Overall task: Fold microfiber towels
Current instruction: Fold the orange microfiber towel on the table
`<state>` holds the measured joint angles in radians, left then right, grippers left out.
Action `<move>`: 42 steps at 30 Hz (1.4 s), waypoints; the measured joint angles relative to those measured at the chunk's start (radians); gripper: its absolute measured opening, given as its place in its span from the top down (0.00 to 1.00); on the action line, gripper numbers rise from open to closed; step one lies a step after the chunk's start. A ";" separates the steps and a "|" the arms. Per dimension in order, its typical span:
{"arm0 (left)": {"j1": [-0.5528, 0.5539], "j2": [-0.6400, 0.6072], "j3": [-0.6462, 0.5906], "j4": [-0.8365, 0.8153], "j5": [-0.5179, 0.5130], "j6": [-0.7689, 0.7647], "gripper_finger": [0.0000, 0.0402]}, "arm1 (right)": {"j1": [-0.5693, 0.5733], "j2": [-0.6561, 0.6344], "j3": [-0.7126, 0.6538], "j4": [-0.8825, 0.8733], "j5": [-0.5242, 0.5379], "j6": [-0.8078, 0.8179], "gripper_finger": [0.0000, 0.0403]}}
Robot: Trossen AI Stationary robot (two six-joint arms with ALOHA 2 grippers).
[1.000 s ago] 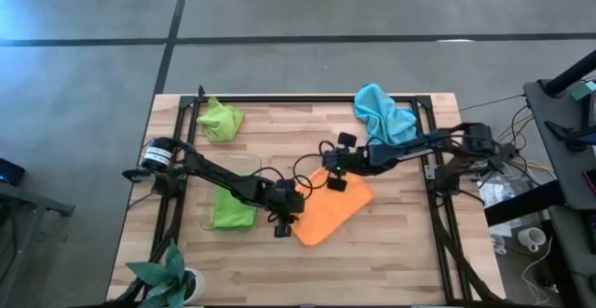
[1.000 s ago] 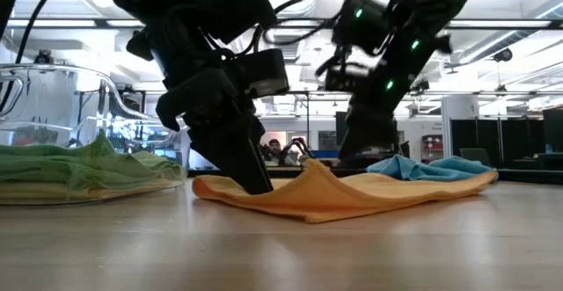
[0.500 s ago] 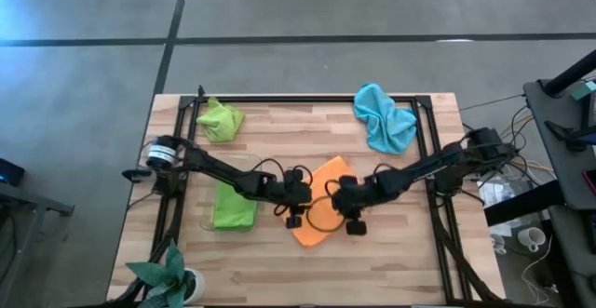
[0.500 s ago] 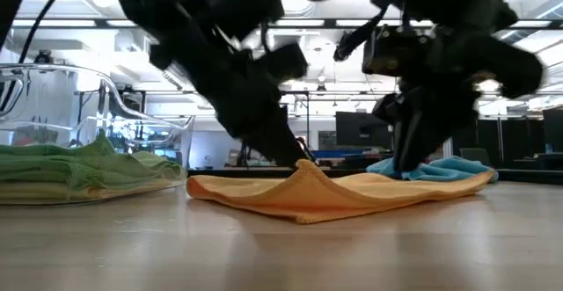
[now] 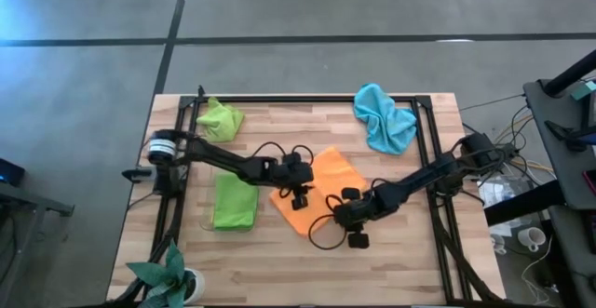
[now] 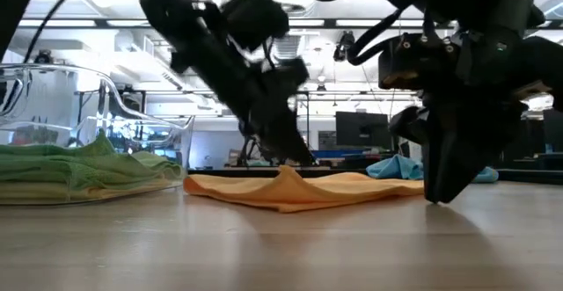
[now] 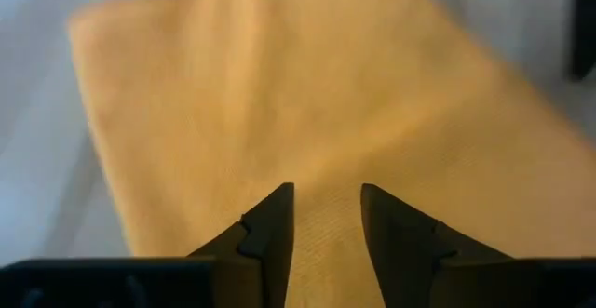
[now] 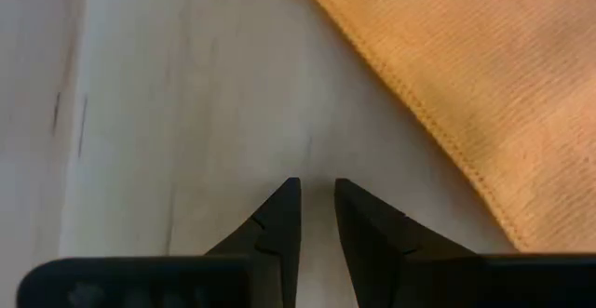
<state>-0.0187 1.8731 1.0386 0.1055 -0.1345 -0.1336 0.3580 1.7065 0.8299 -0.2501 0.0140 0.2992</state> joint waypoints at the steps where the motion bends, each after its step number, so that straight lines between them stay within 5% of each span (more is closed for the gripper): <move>1: 0.000 -0.010 0.001 0.009 0.003 0.000 0.72 | 0.000 0.000 0.000 -0.001 0.020 0.001 0.83; 6: 0.000 -0.018 -0.005 -0.016 0.008 0.008 0.72 | -0.030 0.009 0.001 -0.002 0.156 0.000 0.83; 14: 0.001 -0.026 -0.009 -0.045 0.008 0.012 0.72 | -0.060 -0.005 0.037 0.001 0.216 0.011 0.83; 35: 0.068 -0.024 -0.018 -0.007 -0.035 0.042 0.72 | -0.064 0.068 0.029 0.040 0.234 0.042 0.83; 42: 0.082 0.061 0.007 0.000 -0.031 -0.017 0.72 | -0.064 0.080 0.032 0.044 0.233 0.043 0.83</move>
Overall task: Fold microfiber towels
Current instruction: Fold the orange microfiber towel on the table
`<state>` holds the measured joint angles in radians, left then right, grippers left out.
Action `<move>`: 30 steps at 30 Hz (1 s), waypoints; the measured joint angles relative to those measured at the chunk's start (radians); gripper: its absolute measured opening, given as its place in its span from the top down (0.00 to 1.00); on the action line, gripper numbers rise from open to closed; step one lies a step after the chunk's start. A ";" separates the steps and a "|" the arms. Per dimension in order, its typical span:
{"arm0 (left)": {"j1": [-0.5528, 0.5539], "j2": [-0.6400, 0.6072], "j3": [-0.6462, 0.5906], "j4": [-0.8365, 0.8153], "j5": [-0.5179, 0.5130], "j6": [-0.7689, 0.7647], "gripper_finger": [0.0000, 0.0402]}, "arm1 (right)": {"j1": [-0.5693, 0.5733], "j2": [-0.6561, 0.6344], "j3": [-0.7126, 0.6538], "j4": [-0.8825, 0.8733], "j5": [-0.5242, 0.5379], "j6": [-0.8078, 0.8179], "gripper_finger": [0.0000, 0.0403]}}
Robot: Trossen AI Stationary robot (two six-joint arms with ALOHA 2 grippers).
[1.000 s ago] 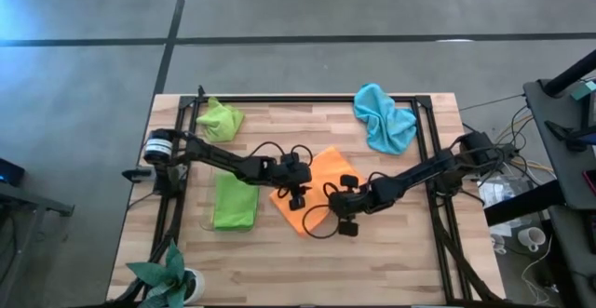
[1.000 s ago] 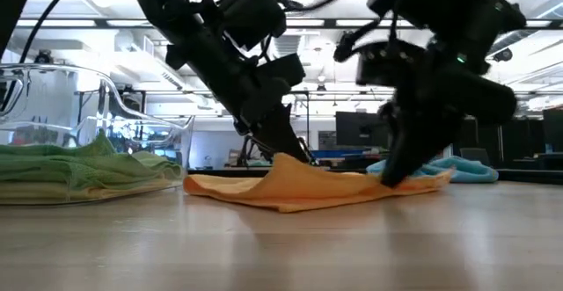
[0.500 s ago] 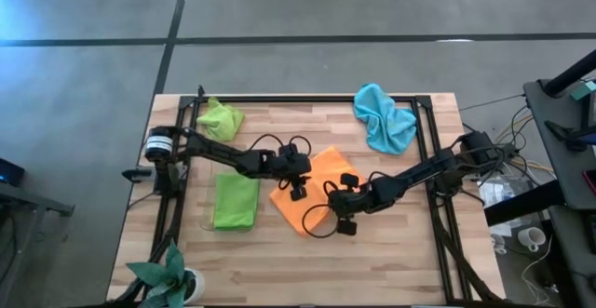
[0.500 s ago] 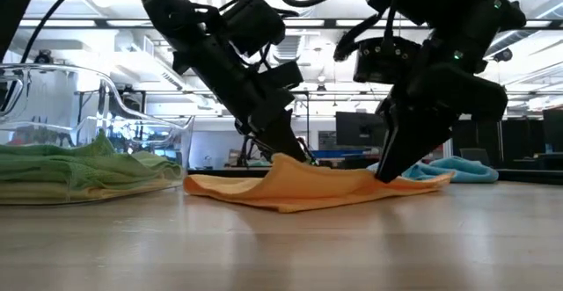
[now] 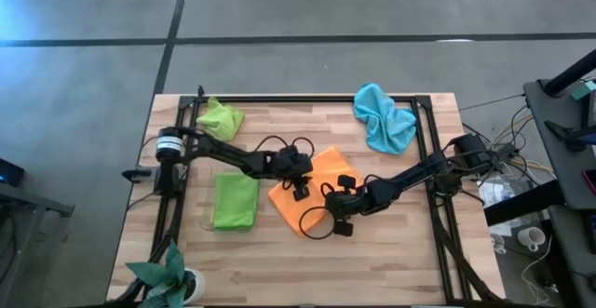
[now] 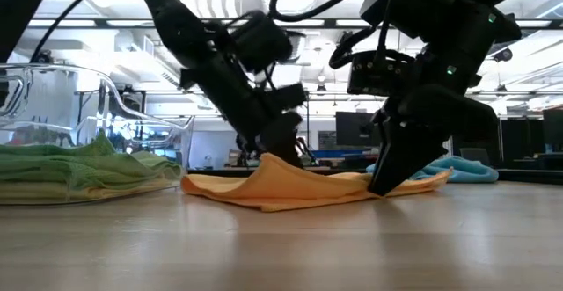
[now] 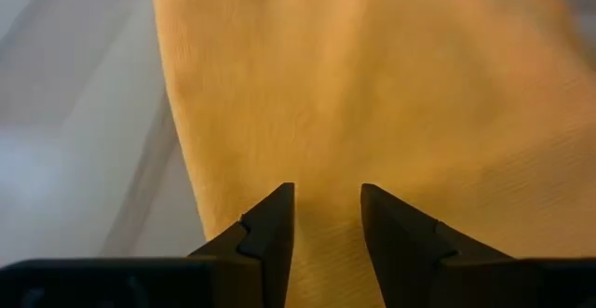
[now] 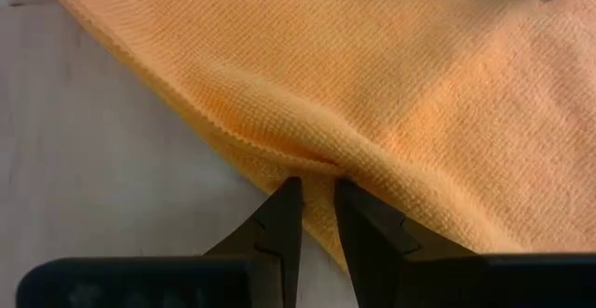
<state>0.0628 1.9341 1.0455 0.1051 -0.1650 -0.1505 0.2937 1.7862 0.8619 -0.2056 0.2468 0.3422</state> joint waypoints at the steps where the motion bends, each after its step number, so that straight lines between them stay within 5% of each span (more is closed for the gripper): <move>1: 0.004 0.012 0.004 0.005 -0.004 0.000 0.72 | 0.000 -0.002 0.000 -0.001 -0.001 0.001 0.83; 10: 0.062 -0.010 0.005 -0.079 -0.065 0.002 0.72 | 0.000 -0.001 -0.001 -0.008 -0.016 0.001 0.83; 16: 0.047 -0.031 0.013 -0.060 0.056 0.033 0.72 | -0.001 0.000 -0.002 -0.010 -0.017 -0.002 0.83; 23: -0.038 -0.033 0.017 -0.062 0.164 0.030 0.72 | 0.000 -0.077 -0.012 -0.068 -0.024 -0.027 0.83; 30: -0.161 -0.052 0.018 -0.048 0.168 0.025 0.72 | -0.026 -0.162 -0.013 -0.147 0.086 -0.099 0.83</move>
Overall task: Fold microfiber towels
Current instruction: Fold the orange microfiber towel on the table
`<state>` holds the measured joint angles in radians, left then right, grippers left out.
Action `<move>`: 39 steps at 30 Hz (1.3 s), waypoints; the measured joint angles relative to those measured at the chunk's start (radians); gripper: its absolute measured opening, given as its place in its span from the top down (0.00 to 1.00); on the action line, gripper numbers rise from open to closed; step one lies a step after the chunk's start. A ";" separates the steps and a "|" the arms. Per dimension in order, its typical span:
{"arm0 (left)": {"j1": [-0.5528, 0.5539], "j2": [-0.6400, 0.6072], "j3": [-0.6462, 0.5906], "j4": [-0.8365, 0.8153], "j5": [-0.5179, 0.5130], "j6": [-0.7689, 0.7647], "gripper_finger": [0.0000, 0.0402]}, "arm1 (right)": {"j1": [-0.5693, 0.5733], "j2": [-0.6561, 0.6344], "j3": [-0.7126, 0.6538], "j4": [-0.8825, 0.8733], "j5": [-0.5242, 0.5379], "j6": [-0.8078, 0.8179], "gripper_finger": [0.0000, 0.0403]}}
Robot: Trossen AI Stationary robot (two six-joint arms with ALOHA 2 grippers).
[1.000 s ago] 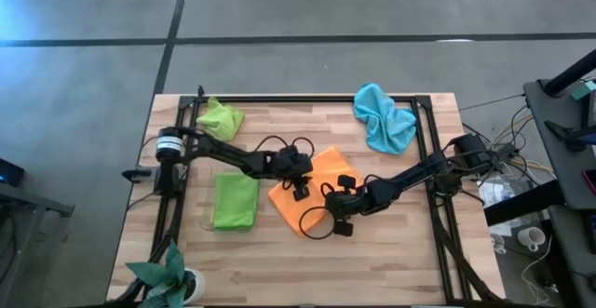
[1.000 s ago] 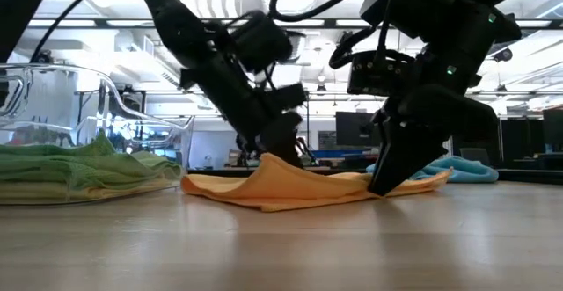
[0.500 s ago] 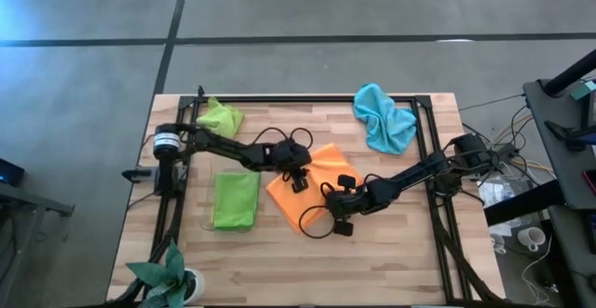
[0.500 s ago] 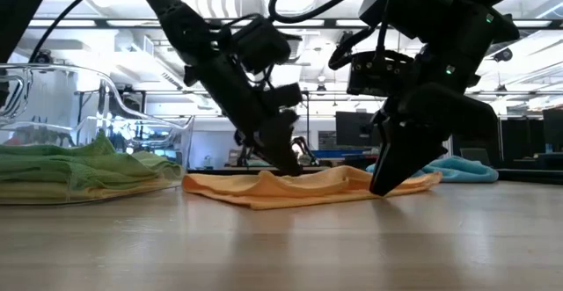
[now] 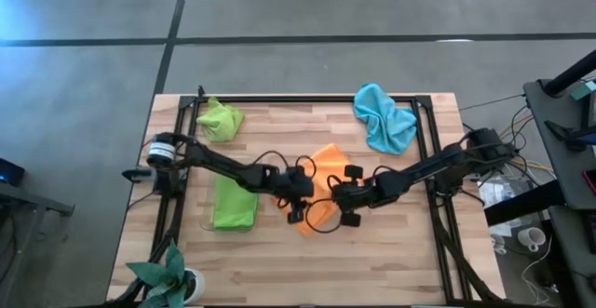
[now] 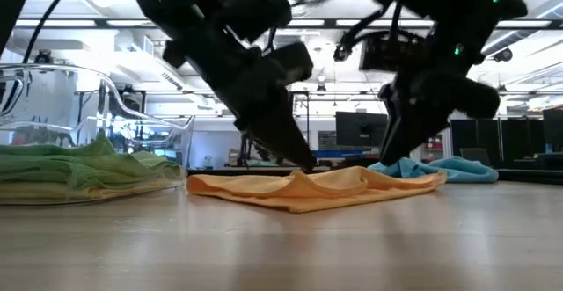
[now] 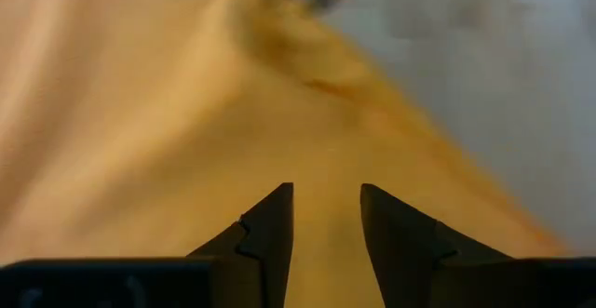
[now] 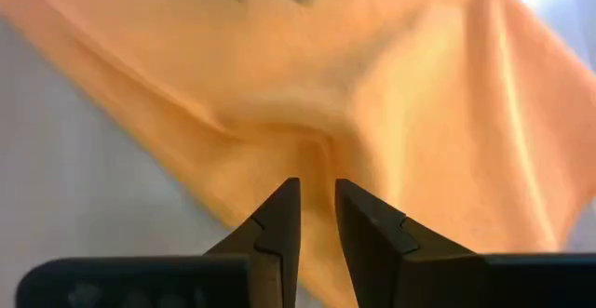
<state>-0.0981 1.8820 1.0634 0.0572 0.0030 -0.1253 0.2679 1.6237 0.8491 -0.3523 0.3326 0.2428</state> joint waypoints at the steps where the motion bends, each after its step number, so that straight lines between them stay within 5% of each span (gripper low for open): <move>1: -0.016 0.000 0.000 -0.003 0.001 0.000 0.72 | -0.006 0.004 0.000 0.000 -0.002 -0.013 0.83; 19: -0.081 0.002 -0.026 -0.014 0.056 0.026 0.72 | -0.041 0.113 0.004 0.071 -0.010 -0.113 0.83; 30: -0.081 0.002 -0.028 -0.013 0.069 0.034 0.72 | -0.027 0.097 0.021 0.026 -0.010 -0.131 0.98; 39: -0.081 0.002 -0.039 -0.014 0.071 0.037 0.72 | 0.039 0.055 0.042 -0.080 -0.129 -0.219 0.98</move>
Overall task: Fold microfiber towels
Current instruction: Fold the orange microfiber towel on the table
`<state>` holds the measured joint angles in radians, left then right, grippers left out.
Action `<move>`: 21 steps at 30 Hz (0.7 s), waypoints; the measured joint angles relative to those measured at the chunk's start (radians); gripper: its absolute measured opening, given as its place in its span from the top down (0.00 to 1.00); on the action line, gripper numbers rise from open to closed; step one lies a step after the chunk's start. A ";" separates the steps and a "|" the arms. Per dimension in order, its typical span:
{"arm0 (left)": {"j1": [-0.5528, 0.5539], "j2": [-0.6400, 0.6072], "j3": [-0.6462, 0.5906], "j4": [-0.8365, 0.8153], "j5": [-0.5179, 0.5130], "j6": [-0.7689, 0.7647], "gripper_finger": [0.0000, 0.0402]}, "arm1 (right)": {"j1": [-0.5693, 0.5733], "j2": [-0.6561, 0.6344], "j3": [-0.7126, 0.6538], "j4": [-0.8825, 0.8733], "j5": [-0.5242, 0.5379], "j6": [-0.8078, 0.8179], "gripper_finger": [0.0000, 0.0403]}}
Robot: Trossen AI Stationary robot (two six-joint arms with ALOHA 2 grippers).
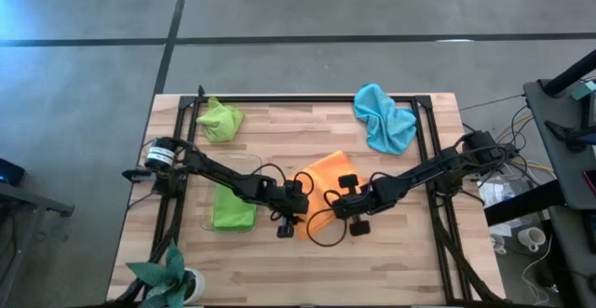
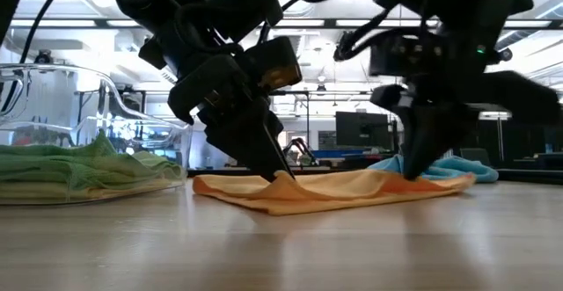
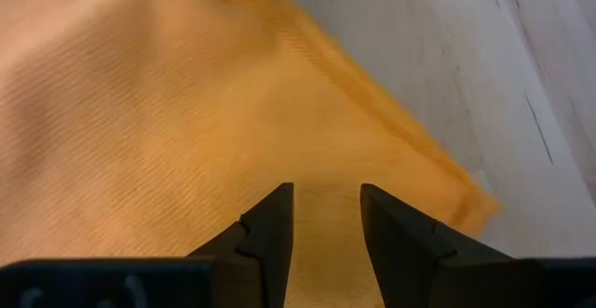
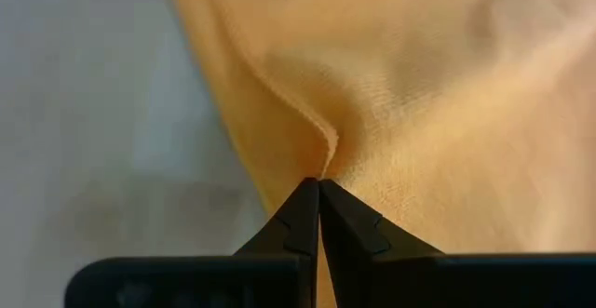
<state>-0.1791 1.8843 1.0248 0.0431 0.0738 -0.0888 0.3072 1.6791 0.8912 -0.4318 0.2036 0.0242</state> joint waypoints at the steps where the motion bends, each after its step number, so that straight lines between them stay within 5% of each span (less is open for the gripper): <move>1: 0.000 0.000 0.000 0.000 0.000 0.005 0.72 | 0.000 0.003 -0.007 -0.003 -0.017 0.000 0.98; 12: -0.056 -0.009 0.005 0.028 0.131 0.189 0.72 | 0.002 0.031 -0.017 0.002 -0.075 -0.024 0.98; 17: -0.094 -0.006 0.005 0.031 0.120 0.218 0.72 | 0.000 0.031 -0.015 0.004 -0.055 -0.018 0.98; 21: -0.099 -0.006 0.005 0.066 0.016 0.173 0.72 | 0.000 0.031 -0.015 0.006 -0.051 0.005 0.98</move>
<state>-0.2779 1.8782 1.0297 0.1088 0.0897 0.0838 0.3073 1.7096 0.8764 -0.4259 0.1521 0.0294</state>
